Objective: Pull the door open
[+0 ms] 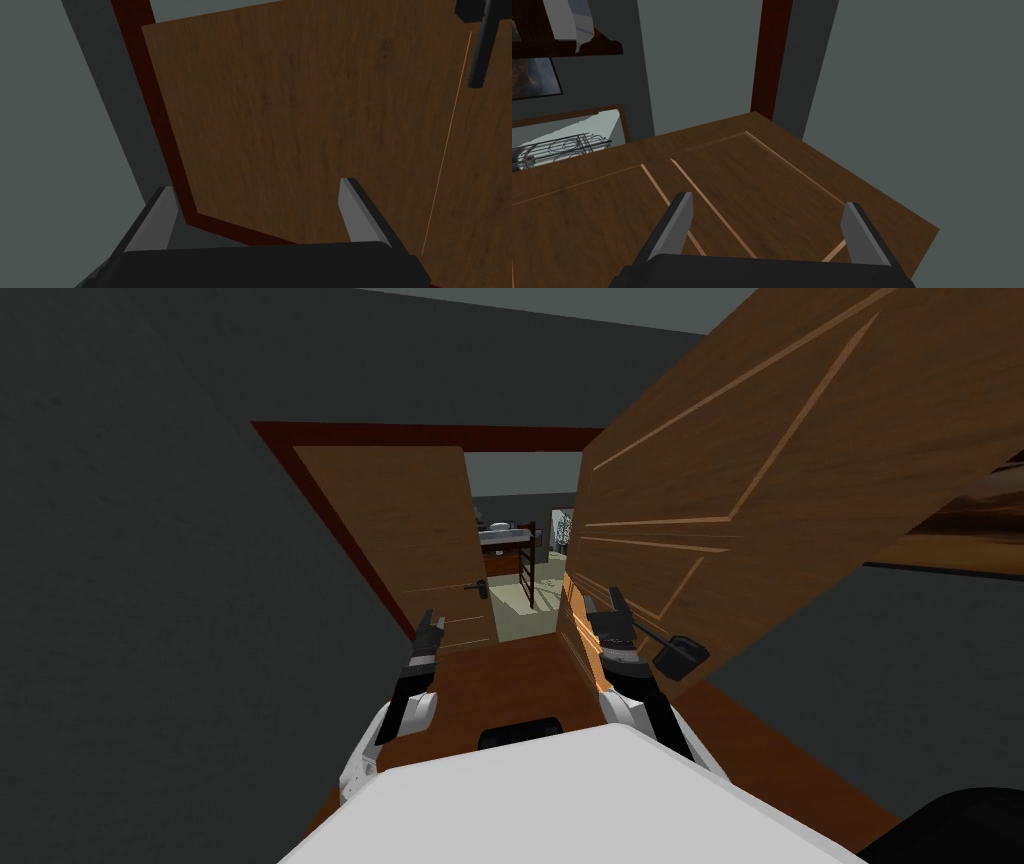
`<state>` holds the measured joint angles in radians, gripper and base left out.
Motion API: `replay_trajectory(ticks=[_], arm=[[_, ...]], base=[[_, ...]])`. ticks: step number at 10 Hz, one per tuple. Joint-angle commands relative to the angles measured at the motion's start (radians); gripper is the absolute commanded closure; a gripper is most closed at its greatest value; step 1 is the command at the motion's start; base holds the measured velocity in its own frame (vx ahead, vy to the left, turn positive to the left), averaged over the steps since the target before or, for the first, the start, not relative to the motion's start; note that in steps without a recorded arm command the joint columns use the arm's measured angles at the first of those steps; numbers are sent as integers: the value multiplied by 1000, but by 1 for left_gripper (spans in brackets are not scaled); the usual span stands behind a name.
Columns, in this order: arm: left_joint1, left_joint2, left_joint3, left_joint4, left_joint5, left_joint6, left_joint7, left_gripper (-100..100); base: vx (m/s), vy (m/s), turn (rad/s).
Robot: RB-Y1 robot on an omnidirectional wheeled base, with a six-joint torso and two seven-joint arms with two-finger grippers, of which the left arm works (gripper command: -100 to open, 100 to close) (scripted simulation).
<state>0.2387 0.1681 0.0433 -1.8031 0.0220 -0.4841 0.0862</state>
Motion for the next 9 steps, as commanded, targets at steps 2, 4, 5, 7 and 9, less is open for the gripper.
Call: replay_trajectory(ticks=[2,4,5,7,9], arm=[[-23,12,8,60,7,3,9,-100],[-43,24,17,112,14,16,19,-100],[-52,30,21,137,18,22,24,-100],[-62,36,25,162,21,28,28,-100],[-81,48,33,212,29,41,38,-100]], base=[[65,-13,-25],[88,-27,-69],[115,-11,-60],[93,-18,-42],[62,-16,-52]])
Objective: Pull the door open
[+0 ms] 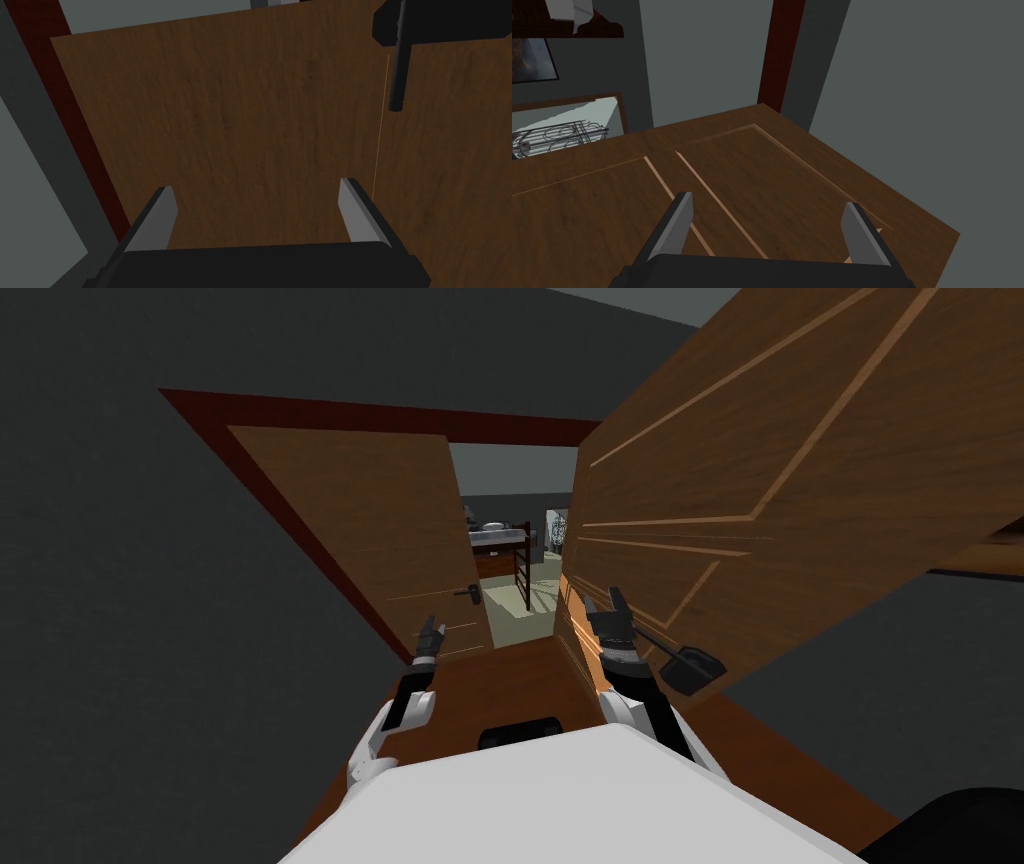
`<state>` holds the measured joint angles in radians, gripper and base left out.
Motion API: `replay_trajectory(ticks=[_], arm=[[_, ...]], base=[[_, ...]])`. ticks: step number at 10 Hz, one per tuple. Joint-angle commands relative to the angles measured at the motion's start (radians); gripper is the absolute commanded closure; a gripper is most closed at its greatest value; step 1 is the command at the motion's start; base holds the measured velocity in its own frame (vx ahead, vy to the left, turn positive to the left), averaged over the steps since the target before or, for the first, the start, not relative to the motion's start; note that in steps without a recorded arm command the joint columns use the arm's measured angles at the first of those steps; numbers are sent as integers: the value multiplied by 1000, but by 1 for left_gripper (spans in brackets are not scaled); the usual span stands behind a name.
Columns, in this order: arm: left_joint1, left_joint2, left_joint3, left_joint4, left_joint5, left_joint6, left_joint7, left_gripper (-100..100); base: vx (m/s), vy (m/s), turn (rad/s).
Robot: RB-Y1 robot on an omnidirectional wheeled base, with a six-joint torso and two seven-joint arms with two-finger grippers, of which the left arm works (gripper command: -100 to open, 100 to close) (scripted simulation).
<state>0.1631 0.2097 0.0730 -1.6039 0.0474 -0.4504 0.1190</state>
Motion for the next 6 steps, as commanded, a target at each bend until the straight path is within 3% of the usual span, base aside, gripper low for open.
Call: replay_trajectory(ticks=[1,6], arm=[[-14,12,8,37,7,13,10,-100],[-58,39,27,152,24,42,32,-100]], base=[[102,-11,-67],[110,-15,-58]])
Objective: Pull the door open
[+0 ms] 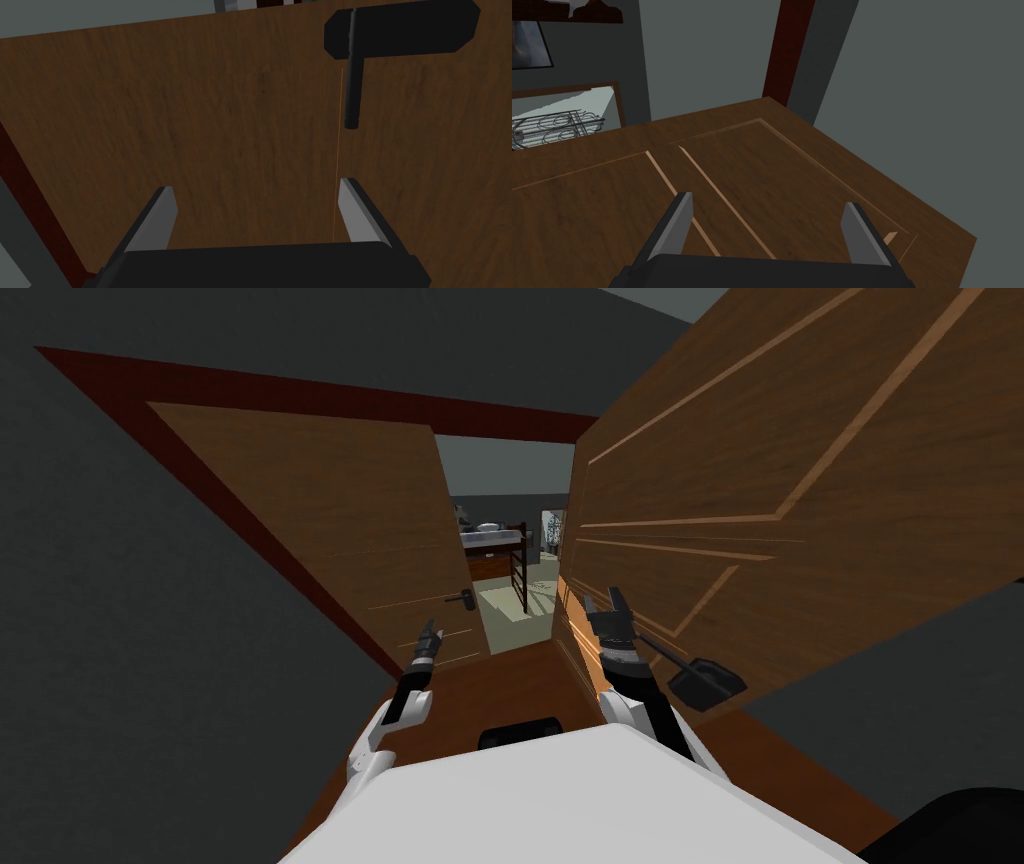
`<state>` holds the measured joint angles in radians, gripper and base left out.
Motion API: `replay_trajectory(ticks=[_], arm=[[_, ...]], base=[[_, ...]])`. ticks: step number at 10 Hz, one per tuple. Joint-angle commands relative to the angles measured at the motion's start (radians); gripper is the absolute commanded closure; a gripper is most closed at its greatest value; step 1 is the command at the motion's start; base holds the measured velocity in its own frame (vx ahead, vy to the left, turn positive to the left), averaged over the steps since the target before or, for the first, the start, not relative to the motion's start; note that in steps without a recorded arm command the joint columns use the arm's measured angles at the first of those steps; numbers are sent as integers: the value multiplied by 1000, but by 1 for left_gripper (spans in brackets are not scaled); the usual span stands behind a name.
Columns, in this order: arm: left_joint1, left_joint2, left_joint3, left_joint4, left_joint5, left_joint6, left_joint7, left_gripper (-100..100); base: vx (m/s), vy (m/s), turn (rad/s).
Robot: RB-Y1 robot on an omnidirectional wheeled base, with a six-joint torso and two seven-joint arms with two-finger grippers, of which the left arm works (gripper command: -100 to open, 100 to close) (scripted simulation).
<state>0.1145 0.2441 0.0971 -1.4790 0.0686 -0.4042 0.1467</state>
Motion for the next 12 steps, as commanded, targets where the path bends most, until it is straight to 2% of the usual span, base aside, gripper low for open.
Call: replay_trajectory(ticks=[1,12], arm=[[-17,9,6,48,5,1,8,-100],[-101,60,43,270,38,56,51,-100]], base=[[102,-15,-59],[115,-5,-51]])
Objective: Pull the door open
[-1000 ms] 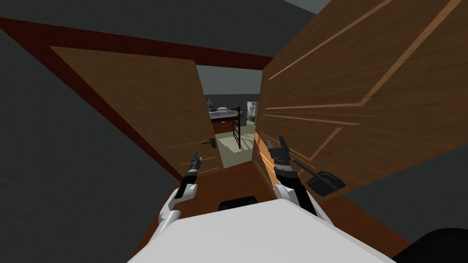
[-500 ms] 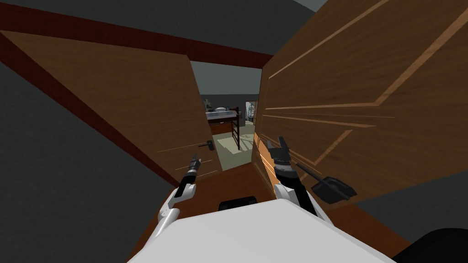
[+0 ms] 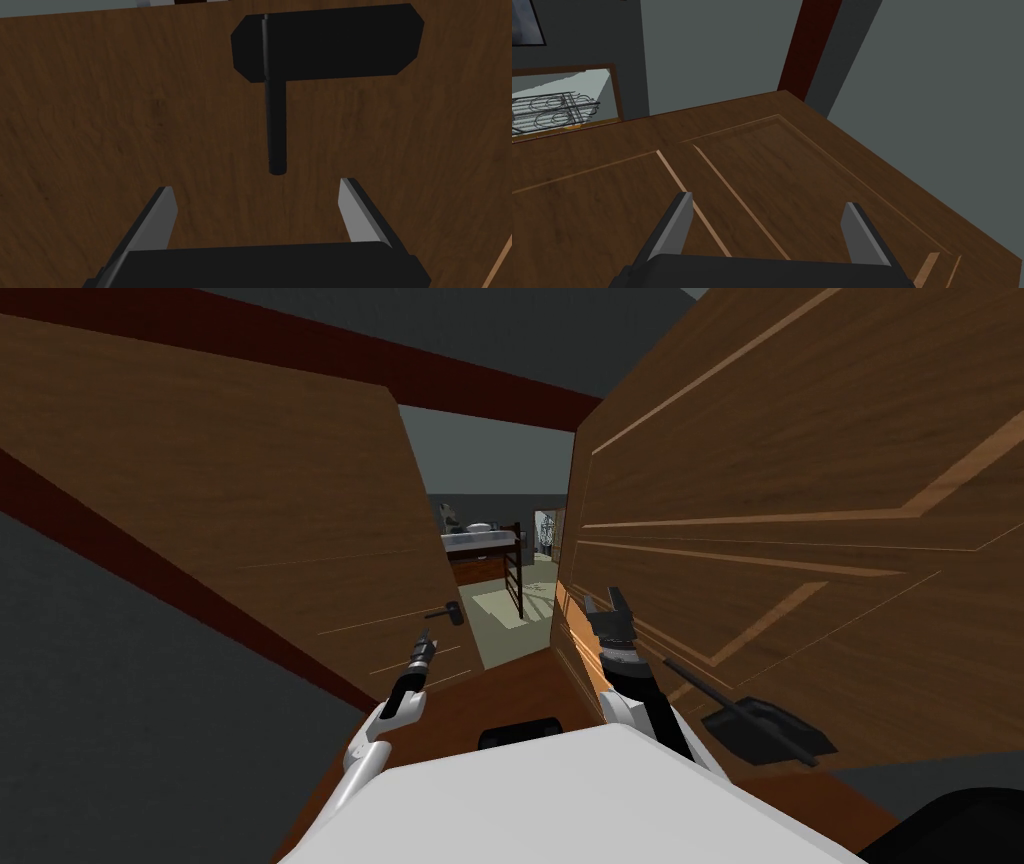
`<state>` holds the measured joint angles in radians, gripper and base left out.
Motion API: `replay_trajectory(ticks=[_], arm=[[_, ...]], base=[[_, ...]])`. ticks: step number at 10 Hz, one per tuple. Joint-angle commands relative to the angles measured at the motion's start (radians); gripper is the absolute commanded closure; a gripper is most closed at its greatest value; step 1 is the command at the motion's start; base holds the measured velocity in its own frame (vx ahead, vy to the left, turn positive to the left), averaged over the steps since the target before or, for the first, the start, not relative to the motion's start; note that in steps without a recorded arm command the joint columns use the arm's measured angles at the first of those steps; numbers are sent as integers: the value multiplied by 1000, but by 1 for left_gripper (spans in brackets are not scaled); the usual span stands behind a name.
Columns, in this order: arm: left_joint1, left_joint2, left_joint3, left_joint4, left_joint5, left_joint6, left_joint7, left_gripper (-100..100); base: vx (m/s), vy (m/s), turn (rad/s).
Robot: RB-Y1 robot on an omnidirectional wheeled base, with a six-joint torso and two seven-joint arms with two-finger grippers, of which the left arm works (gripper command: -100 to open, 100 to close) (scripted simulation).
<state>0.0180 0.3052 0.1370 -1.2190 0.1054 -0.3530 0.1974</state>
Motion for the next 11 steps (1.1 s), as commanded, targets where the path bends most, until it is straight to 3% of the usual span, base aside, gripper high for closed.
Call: replay_trajectory(ticks=[1,2,9,11], arm=[[-12,4,6,31,4,10,4,-100],[-9,2,3,23,2,2,3,-100],[0,61,55,101,29,-42,36,-100],[-3,64,56,109,29,-44,37,-100]], base=[[148,17,-50],[68,12,-11],[189,29,-105],[142,30,-49]])
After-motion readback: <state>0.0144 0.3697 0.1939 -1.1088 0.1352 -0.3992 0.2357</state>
